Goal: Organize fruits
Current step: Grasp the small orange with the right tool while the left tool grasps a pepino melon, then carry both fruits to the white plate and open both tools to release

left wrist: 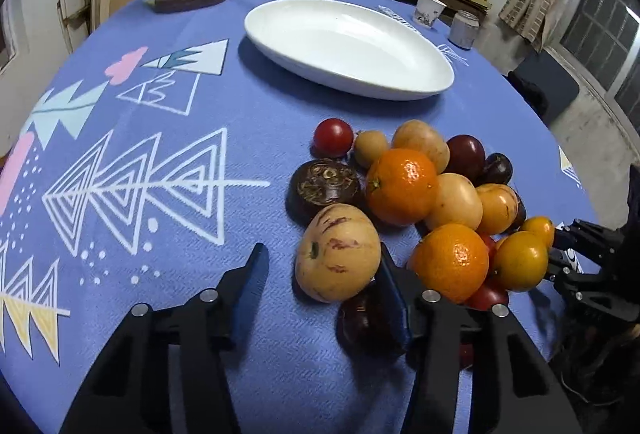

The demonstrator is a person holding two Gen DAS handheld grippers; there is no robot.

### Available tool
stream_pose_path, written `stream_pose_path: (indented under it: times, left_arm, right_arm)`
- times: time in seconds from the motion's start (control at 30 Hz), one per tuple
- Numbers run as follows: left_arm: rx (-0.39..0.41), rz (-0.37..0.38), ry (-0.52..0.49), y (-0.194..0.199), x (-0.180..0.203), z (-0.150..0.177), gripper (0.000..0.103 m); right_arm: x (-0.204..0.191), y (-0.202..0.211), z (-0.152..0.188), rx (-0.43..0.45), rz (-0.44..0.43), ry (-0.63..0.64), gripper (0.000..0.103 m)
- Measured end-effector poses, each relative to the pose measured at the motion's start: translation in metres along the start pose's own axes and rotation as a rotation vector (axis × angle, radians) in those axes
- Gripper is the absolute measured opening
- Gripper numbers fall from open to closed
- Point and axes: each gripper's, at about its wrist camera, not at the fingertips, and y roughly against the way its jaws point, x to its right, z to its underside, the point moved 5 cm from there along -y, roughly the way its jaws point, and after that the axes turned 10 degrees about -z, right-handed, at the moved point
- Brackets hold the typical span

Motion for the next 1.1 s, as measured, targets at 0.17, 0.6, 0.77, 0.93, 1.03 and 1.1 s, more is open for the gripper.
stream_pose_path:
  times: [0.17, 0.6, 0.77, 0.93, 1.03, 1.1]
  left_arm:
    - [-0.023, 0.041, 0.007, 0.000, 0.005, -0.002, 0.037]
    - [0.102, 0.019, -0.014, 0.039, -0.010, -0.030, 0.037]
    - [0.166, -0.037, -0.067, 0.036, -0.009, -0.091, 0.037]
    - [0.152, -0.011, -0.067, -0.009, -0.001, -0.164, 0.037]
    - [0.089, -0.052, -0.052, -0.055, -0.002, -0.191, 0.037]
    - [0.054, -0.050, -0.048, -0.075, -0.002, -0.200, 0.037]
  right_arm:
    - [0.000, -0.001, -0.002, -0.012, 0.000, -0.001, 0.037]
    - [0.001, 0.047, -0.046, 0.118, -0.047, 0.026, 0.037]
    - [-0.002, 0.049, -0.108, 0.172, 0.013, 0.138, 0.037]
    - [0.018, 0.001, -0.175, 0.138, 0.055, 0.159, 0.037]
    - [0.044, -0.052, -0.205, 0.067, 0.062, 0.102, 0.037]
    - [0.057, -0.076, -0.213, 0.035, 0.068, 0.074, 0.037]
